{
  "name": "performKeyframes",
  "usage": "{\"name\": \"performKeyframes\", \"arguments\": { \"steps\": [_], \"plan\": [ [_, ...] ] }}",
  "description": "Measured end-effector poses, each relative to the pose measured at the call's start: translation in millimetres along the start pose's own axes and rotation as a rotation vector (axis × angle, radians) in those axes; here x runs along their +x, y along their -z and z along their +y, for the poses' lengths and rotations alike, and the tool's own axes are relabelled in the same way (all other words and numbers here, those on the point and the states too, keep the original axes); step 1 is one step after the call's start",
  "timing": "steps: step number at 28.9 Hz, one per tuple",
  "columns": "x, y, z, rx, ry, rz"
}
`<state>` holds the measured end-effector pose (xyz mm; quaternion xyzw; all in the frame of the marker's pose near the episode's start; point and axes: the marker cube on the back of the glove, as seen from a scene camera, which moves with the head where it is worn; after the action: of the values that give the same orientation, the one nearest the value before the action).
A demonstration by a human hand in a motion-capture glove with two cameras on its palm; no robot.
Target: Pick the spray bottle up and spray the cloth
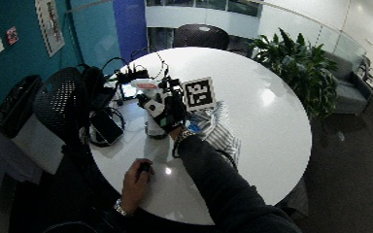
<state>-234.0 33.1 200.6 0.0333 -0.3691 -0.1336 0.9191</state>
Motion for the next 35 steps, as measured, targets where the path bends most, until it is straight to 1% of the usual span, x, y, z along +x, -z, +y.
{"name": "performKeyframes", "arguments": {
  "steps": [4, 7, 12, 17, 20, 26, 29, 31, 35],
  "plan": [
    [5, -3, 4, 0.010, -0.025, 0.011],
    [10, -6, 10, 0.010, -0.075, 0.018],
    [22, -12, 23, -0.063, -0.185, 0.005],
    [22, -12, 30, -0.146, -0.201, 0.044],
    [19, -1, 33, -0.164, -0.199, 0.118],
    [0, 41, 34, -0.161, -0.218, 0.242],
    [-19, 58, 41, -0.255, -0.205, 0.262],
    [-34, 68, 45, -0.368, -0.169, 0.306],
    [-57, 84, 60, -0.628, -0.067, 0.518]
  ]
}}
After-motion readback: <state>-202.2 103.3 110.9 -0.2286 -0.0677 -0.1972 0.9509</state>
